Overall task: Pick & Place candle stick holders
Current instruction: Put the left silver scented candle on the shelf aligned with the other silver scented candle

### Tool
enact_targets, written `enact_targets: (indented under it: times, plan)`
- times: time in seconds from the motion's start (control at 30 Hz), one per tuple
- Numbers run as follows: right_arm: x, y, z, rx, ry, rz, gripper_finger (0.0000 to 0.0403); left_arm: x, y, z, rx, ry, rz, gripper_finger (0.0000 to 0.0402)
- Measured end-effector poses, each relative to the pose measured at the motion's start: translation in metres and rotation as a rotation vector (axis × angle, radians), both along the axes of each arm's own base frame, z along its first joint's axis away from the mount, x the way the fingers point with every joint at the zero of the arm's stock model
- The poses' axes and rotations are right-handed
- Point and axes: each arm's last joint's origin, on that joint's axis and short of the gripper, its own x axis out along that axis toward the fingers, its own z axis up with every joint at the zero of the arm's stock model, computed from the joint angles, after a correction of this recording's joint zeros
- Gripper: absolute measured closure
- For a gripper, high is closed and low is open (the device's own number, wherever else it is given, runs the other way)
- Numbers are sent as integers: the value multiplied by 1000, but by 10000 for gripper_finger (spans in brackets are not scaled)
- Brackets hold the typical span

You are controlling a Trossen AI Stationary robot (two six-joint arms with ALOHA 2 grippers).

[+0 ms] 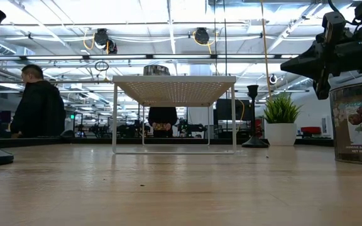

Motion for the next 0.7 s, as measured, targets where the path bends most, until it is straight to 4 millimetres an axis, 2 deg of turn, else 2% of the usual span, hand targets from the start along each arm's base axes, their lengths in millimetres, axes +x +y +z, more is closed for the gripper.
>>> enact_targets:
  times: [0.13, 0.43, 0.7]
  plan:
    - [0, 0, 0, 0, 0, 1, 394, 2, -3, -13, -10, 3, 21, 106]
    - [0, 0, 0, 0, 1, 1, 394, 5, -7, -38, -20, -2, 50, 12]
    - [1, 2, 0, 2, 2, 78, 394, 3, -6, -51, -7, 22, 58, 11]
